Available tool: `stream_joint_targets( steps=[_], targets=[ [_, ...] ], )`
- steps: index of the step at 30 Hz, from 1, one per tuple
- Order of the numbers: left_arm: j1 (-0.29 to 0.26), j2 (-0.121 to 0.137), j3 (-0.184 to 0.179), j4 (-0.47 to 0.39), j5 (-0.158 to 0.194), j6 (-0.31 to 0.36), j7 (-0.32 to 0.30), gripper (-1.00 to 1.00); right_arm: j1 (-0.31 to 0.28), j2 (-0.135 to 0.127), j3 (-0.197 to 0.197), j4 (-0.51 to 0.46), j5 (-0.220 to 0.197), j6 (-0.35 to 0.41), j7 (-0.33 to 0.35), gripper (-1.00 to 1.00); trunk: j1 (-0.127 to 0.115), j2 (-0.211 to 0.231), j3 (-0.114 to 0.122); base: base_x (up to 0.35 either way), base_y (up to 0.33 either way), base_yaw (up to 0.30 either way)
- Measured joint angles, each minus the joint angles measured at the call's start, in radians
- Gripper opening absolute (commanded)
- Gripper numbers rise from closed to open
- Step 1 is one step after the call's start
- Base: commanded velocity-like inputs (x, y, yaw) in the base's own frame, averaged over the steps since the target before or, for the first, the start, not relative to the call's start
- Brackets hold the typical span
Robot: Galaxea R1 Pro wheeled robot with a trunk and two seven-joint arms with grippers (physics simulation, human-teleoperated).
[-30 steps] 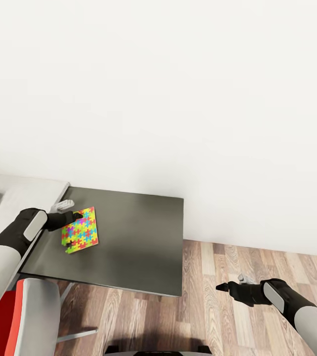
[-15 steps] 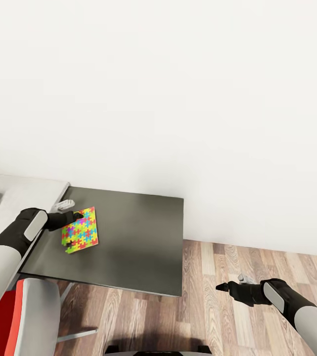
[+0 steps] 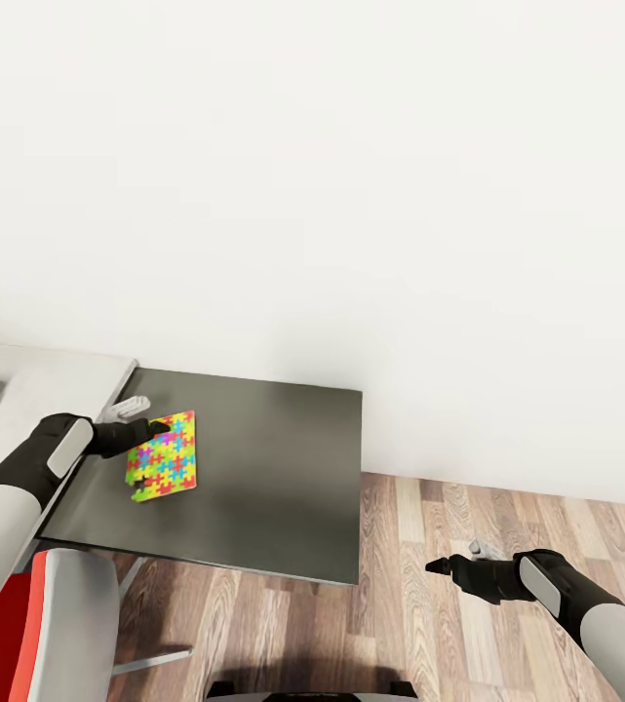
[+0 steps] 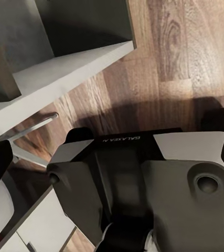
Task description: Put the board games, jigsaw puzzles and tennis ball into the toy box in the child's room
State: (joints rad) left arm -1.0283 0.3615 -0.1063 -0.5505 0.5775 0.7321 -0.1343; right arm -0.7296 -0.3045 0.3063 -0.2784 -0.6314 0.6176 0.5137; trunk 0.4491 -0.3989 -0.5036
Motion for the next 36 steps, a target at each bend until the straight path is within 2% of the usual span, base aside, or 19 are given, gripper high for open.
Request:
stream_joint_targets(
  steps=[9,13,18,36],
  targets=[
    [0.001,0.002,0.0,0.001,0.001,0.0,-0.014,1.0,0.0,0.0,0.0,0.0,0.0,0.0,0.0,1.0,0.0,0.0,0.0,0.0,0.0,0.0],
    [0.001,0.003,0.0,0.005,-0.007,-0.001,-0.053,1.0,0.0,0.0,0.0,0.0,0.0,0.0,0.0,1.0,0.0,0.0,0.0,0.0,0.0,0.0],
    [0.002,0.001,-0.001,0.005,0.006,0.003,-0.096,1.0,0.0,0.0,0.0,0.0,0.0,-0.004,0.001,1.0,0.0,0.0,0.0,0.0,0.0,0.0],
    [0.001,-0.002,-0.006,0.003,0.003,0.006,-0.106,1.0,0.001,0.0,0.0,0.006,-0.002,-0.013,-0.002,1.0,0.0,0.0,0.0,0.0,0.0,0.0]
  ],
)
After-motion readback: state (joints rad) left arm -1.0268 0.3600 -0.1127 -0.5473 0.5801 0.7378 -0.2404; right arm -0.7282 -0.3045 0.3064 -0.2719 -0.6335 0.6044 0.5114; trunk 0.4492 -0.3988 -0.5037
